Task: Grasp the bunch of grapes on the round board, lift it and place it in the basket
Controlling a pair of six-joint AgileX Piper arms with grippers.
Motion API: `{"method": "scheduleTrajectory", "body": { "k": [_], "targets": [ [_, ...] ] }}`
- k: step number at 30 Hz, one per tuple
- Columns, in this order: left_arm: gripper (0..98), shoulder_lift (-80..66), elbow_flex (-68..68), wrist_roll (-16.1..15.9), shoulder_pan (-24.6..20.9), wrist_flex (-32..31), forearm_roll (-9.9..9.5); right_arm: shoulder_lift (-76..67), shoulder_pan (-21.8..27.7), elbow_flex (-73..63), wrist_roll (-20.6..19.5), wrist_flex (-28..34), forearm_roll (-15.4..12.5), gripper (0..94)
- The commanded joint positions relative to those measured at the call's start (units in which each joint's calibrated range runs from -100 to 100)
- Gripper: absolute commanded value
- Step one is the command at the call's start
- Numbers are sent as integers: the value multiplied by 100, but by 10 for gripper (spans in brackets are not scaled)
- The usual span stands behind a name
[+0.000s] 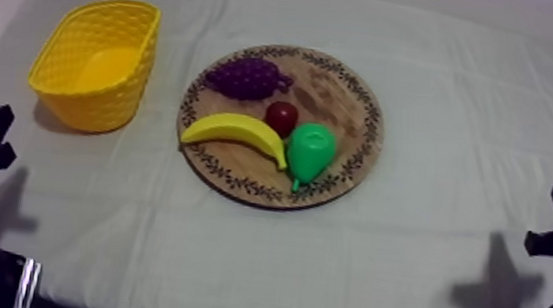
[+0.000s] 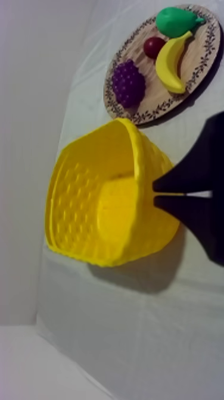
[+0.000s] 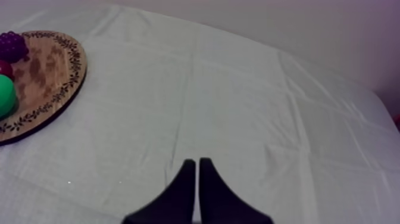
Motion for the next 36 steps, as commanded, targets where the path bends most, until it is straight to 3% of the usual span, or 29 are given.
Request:
{"method": "scheduleTrajectory", "body": {
  "k": [1,18,28,36],
  "targets": [
    [0,0,-9,-467,-30,34,2,-2,1,-1,1,5,1,5],
    [0,33,-12,-512,-9,1,18,-2,1,-1,1,5,1,5],
    [0,729,-434,-485,113,-473,3,-2,1,-1,1,5,1,5],
    [0,2053,-1223,-472,305,-1209,-3,-2,1,-1,1,5,1,5]
  ]
}}
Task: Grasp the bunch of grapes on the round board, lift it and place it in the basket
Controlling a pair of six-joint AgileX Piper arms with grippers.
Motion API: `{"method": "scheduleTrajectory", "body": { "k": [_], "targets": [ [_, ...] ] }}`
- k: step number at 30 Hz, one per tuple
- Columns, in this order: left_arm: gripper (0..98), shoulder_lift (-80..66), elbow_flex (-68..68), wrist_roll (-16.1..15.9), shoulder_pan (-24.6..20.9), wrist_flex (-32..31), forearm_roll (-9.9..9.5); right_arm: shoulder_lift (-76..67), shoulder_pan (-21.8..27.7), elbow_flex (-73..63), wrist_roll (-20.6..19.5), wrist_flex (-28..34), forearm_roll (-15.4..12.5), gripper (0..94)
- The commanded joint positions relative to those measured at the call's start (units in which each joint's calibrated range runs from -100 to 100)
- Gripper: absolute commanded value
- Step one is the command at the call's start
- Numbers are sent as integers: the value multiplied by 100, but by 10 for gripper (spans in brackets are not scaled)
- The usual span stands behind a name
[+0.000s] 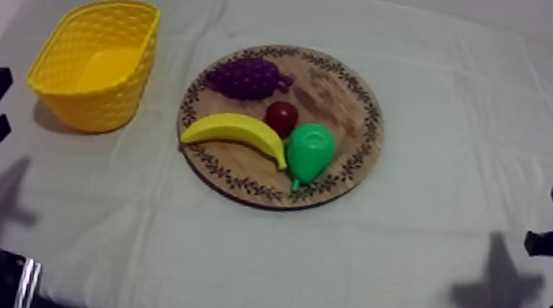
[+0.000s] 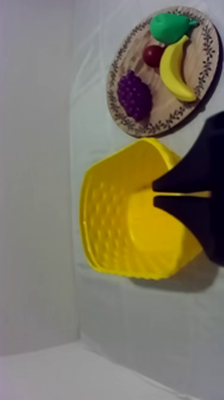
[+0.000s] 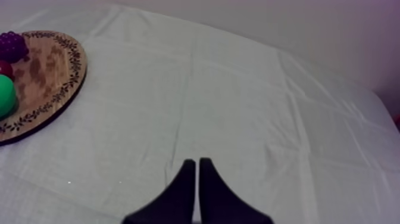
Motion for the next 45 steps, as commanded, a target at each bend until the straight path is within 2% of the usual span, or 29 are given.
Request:
{"method": "scheduleTrajectory", "body": {
  "k": [1,10,26,32,38,41,45],
  "targets": [
    [0,524,-274,6,31,-165,-5,-2,1,-1,1,-1,1,5],
    [0,1640,-1278,-56,150,-371,-5,-2,1,-1,1,-1,1,5],
    [0,3338,-2996,-188,770,-295,-5,-2,1,-1,1,-1,1,5],
    [0,3892,-3768,-321,998,250,-5,-2,1,-1,1,-1,1,5],
    [0,4589,-4757,-515,1170,1047,-8,-2,1,-1,1,-1,1,5],
    [0,5003,-5449,-628,1262,1734,-53,-2,1,-1,1,-1,1,5],
    [0,5633,-6597,-810,1385,2964,-81,-2,1,-1,1,-1,1,5]
  ]
}}
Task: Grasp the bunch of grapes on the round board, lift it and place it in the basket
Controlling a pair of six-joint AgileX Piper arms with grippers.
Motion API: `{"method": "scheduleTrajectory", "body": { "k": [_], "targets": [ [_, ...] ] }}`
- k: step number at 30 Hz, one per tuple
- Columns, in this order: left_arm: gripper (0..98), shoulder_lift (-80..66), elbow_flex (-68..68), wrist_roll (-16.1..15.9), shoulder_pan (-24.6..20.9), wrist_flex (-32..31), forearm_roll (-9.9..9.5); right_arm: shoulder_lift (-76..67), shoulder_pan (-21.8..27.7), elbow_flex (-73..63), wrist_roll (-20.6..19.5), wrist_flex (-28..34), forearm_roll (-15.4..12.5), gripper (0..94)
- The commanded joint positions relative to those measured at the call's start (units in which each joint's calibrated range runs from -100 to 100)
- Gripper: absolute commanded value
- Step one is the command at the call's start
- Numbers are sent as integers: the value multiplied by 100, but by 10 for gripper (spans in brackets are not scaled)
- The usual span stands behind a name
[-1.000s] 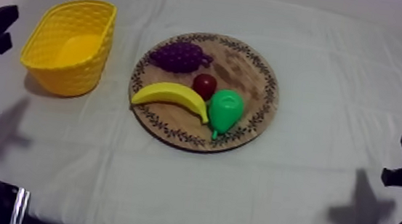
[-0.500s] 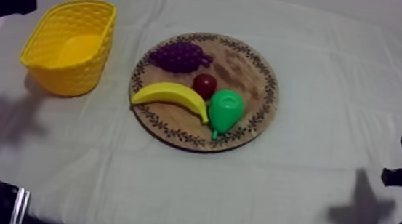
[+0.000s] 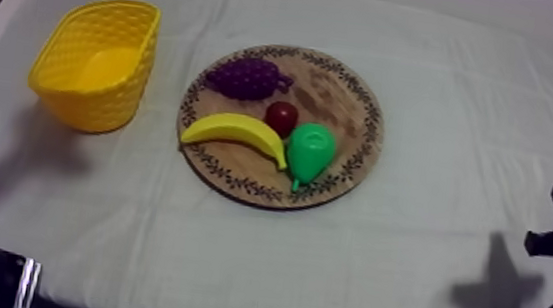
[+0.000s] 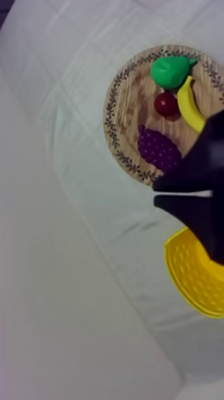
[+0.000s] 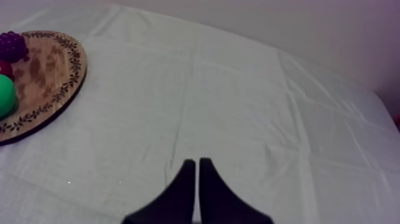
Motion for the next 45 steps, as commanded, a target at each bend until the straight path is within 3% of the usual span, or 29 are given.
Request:
{"method": "scheduleTrajectory", "body": {
  "k": [1,8,16,30,45],
  "targets": [
    [0,490,-1127,-97,56,1118,-8,-2,1,-1,1,-1,1,5],
    [0,1488,-2682,-199,233,2687,-35,-2,1,-1,1,-1,1,5],
    [0,2511,-3657,-247,317,3473,-54,-2,1,-1,1,-1,1,5],
    [0,4009,-4036,-276,389,3494,-59,-2,1,-1,1,-1,1,5],
    [0,4263,-3682,-336,405,3166,-59,-2,1,-1,1,-1,1,5]
  ]
}}
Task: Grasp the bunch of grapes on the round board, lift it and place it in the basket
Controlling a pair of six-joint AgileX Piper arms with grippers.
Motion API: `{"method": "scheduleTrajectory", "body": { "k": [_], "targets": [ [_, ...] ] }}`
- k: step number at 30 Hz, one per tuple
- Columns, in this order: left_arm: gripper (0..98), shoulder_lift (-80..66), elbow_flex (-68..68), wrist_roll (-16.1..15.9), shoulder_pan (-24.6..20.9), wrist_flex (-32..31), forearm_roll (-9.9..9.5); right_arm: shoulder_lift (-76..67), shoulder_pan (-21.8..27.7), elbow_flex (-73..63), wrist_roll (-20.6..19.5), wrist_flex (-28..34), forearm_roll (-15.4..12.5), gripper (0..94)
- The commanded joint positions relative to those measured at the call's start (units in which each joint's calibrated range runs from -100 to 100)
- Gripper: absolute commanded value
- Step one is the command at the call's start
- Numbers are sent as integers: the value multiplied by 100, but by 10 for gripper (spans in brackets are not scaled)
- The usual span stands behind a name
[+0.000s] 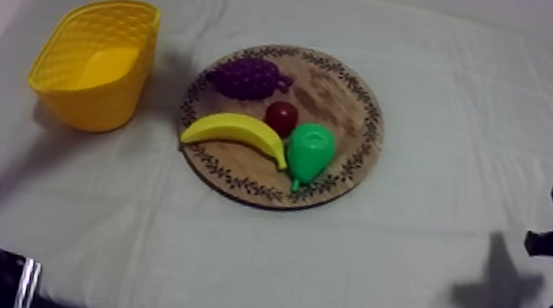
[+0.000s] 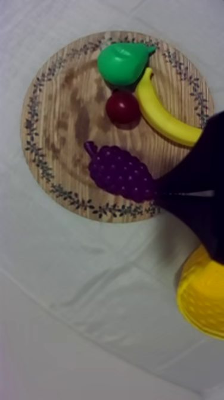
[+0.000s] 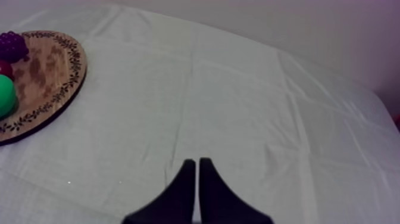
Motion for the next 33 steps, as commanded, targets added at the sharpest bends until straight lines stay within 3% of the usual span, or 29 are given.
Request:
{"method": "scheduleTrajectory", "body": {
  "k": [1,10,11,16,20,24,33],
  "targets": [
    [0,-7,24,-7,-3,-18,1,-2,1,-1,1,-1,1,5],
    [19,-82,256,-27,-5,-179,-5,-2,1,-1,1,-1,1,5],
    [78,-98,302,-36,-3,-206,-7,-2,1,-1,1,-1,1,5],
    [587,-177,548,-53,-13,-336,-3,-2,1,-1,1,-1,1,5],
    [782,-233,815,-96,-20,-511,-14,-2,1,-1,1,-1,1,5],
    [838,-269,1052,-195,-14,-746,-1,-2,1,-1,1,-1,1,5],
    [856,-154,1087,-342,-20,-858,9,-2,1,-1,1,-1,1,5]
  ]
}}
